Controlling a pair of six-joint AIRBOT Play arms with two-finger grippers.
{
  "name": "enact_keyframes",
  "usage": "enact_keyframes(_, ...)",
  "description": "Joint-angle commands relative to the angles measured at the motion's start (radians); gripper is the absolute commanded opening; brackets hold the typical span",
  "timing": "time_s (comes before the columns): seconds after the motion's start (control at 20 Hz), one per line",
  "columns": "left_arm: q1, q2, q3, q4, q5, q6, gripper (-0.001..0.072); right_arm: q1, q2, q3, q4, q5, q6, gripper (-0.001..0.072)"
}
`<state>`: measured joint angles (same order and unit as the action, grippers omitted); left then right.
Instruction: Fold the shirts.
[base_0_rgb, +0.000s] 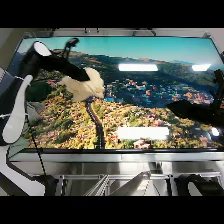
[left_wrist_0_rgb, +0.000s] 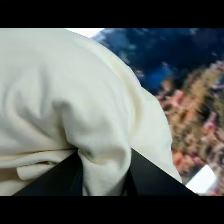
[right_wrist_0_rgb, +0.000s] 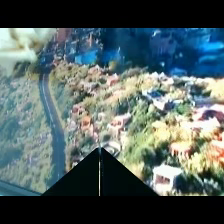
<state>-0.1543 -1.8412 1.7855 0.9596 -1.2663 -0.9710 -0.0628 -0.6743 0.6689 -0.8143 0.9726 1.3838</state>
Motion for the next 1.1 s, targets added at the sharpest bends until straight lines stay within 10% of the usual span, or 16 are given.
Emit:
enact_keyframes(0.0,-0.197,0.048,-0.138,-0.018,-0.044,-0.02,0.0033,0.001,0.001,0.0,0.0,0.0,0.0,0.0019)
enact_keyframes(0.1,-0.277,0.047,-0.177,-0.018,-0.043,-0.023,0.0107,0.001,0.001,0.0,0.0,0.0,0.0,0.0019)
enact_keyframes(0.25,-0.326,0.047,-0.125,-0.006,-0.052,-0.028,0.0659,0.001,0.001,0.0,0.001,-0.006,0.0,0.0019)
enact_keyframes(0.3,-0.315,0.047,-0.072,0.004,-0.072,-0.054,0.0682,0.001,0.001,0.0,0.001,0.0,0.0,0.002)
enact_keyframes(0.45,-0.226,0.048,0.079,0.113,-0.175,-0.153,0.0675,0.002,-0.009,0.0,0.0,0.039,0.0,0.005)
enact_keyframes(0.55,-0.124,0.048,0.073,0.093,-0.283,-0.161,0.0554,0.003,-0.054,0.0,0.002,0.049,0.0,0.0359)
enact_keyframes(0.75,0.096,0.048,-0.181,-0.107,-0.408,-0.169,0.0471,0.079,-0.222,-0.001,0.018,0.05,-0.027,0.0364)
enact_keyframes(1.05,0.251,0.045,-0.469,-0.137,-0.246,-0.129,0.043,0.328,-0.544,0.0,0.107,-0.153,-0.065,0.0362)
